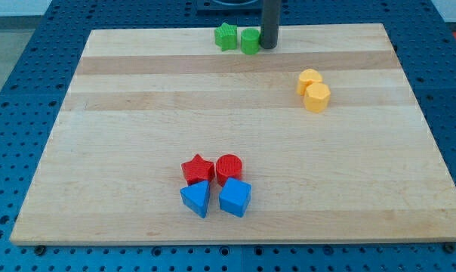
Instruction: Point at the yellow heart
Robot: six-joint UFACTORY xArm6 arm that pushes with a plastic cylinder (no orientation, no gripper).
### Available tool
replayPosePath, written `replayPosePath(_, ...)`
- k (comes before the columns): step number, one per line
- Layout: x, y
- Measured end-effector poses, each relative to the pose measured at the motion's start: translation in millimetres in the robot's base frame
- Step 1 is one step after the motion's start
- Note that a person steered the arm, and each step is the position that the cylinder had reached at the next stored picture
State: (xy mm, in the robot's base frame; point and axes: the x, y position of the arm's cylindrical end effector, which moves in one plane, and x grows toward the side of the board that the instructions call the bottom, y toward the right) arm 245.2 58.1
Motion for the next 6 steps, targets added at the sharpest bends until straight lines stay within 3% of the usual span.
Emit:
replayPosePath(2, 12, 39)
replayPosePath(4, 71, 92)
replayPosePath(6, 115, 93)
